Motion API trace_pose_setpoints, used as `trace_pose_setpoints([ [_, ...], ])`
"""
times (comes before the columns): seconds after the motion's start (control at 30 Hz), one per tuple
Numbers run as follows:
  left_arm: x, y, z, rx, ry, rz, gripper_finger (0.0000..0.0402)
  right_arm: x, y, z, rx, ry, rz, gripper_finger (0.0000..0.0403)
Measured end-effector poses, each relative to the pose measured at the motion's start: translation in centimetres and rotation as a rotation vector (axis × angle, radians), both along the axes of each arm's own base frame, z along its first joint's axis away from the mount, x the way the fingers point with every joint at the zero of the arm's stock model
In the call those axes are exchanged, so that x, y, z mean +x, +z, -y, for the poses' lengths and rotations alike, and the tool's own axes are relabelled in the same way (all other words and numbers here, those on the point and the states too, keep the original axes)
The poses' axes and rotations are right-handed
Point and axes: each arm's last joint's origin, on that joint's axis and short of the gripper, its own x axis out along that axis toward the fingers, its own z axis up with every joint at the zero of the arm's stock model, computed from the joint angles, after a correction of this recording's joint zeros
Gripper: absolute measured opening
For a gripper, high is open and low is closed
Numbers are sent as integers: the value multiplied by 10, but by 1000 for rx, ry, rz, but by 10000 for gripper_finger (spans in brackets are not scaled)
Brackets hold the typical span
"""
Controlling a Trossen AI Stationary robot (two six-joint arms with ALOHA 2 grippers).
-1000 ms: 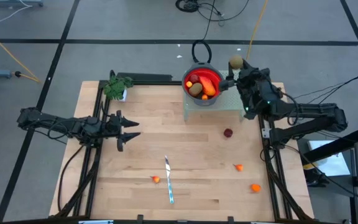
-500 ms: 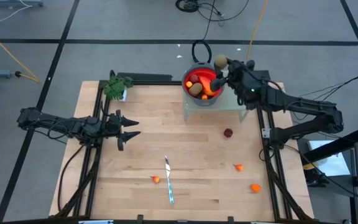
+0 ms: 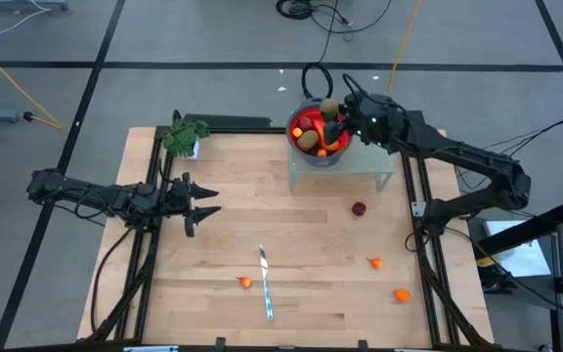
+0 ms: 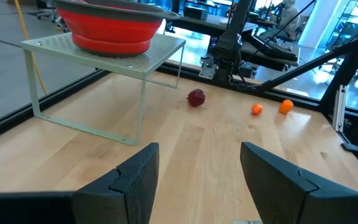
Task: Pick & Place Fruit
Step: Put the kiwi into the red strainer bowl on the shelf
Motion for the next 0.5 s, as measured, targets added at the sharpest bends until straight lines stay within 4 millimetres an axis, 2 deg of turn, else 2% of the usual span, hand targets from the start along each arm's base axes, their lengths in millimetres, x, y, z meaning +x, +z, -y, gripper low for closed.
trace_pose_setpoints([
  [0.23, 0, 0, 0, -2, 0, 1, 225, 5, -16, 12, 143, 63, -11, 222],
  [0.5, 0, 0, 0, -3, 0, 1, 225, 4, -28, 12, 246, 101, -79, 222],
])
